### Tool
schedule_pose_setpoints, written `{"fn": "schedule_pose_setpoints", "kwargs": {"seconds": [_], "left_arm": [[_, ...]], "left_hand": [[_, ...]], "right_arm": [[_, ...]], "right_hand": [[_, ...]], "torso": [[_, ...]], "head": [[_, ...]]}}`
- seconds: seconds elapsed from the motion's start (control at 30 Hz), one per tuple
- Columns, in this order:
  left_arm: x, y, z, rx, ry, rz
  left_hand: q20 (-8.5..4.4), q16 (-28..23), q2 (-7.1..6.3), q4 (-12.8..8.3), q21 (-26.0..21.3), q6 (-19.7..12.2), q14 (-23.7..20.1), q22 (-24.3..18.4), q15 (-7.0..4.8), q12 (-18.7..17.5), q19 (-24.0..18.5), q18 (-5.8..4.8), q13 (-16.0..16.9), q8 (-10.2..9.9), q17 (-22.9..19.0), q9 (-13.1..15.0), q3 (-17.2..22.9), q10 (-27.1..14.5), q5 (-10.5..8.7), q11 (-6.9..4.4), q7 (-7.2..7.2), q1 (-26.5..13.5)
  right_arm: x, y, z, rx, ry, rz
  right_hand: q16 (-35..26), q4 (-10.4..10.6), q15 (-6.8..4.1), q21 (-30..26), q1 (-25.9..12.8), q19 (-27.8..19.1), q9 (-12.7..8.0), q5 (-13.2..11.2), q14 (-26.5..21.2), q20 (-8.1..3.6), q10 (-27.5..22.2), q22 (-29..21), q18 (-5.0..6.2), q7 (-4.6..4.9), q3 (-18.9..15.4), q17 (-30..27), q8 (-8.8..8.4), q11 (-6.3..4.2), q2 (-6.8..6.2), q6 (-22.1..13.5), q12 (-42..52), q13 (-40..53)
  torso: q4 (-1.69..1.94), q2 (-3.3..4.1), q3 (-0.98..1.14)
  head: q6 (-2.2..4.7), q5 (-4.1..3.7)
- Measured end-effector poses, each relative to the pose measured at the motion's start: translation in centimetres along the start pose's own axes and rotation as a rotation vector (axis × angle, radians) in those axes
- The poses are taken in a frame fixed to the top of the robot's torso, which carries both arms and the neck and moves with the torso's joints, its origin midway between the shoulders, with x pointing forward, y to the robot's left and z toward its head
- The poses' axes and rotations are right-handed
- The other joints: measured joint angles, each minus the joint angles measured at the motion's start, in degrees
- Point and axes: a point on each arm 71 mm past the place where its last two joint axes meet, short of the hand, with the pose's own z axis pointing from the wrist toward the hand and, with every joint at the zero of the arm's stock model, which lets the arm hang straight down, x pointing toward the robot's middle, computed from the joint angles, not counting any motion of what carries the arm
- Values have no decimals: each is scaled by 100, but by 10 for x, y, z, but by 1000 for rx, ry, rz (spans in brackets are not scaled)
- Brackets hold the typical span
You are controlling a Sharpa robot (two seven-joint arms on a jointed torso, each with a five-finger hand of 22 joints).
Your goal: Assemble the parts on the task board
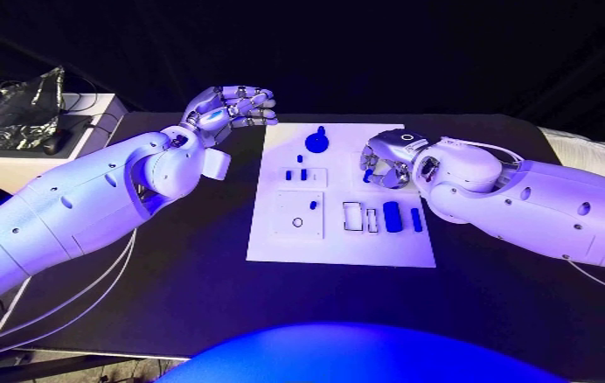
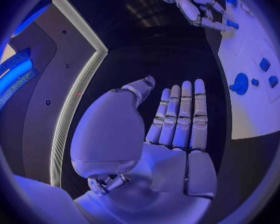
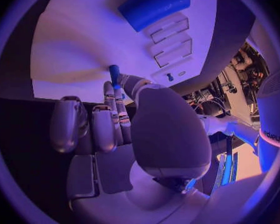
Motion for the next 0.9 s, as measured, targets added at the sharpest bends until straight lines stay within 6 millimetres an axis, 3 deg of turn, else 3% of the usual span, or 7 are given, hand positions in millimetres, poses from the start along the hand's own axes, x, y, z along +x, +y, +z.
{"fn": "schedule_pose_setpoints", "kwargs": {"seconds": [0.47, 0.53, 0.67, 0.9], "left_arm": [[-1, 0, 0, -1, -1, 2], [-1, 0, 0, -1, -1, 2], [-1, 0, 0, -2, -2, 2], [-1, 0, 0, -2, -2, 2]], "left_hand": [[14, 0, 0, 0, 0, 0, 0, -12, 0, 0, 15, 0, 4, 0, 12, 1, 0, 0, 0, 0, 0, 0], [21, 0, 0, 0, 0, 0, 0, -12, 0, 0, 21, 0, 4, 0, 12, 1, 0, 0, 0, 0, 0, 0], [21, 0, 24, 0, 0, 0, -20, -12, 21, 0, 21, -1, 4, 0, 12, 1, 0, 0, 0, 0, 0, 24], [21, 0, 24, 0, 0, 0, -20, -13, 21, 1, 21, -1, 4, 0, 12, 1, 0, 0, 0, 0, 0, 24]], "right_arm": [[7, 1, 3, 9, 7, -10], [7, 1, 3, 11, 6, -12], [8, 2, 3, 11, -2, -14], [6, 3, -2, 4, -51, -3]], "right_hand": [[26, -41, 0, 0, 0, 0, 37, -22, 0, 0, 118, -1, 0, 2, 200, 0, 45, -4, 0, 80, -38, -8], [26, -70, 0, 27, 0, 0, 54, -24, 0, 0, 173, -1, 0, 11, 261, 0, 88, 4, 0, 112, -39, -8], [26, -187, -41, 83, -26, -21, 112, -248, -1, -20, 324, -1, 0, -17, 495, 4, 186, -5, 28, 242, -83, -6], [56, -406, -96, 180, -61, 0, 214, -294, 8, -82, 448, -2, 0, -73, 721, 49, 402, 118, 111, 400, -58, 66]], "torso": [[1, 9, 7], [1, 9, 8], [-2, 6, 9], [-8, -1, 9]], "head": [[-1, 9], [-1, 13], [-1, 13], [-1, -2]]}}
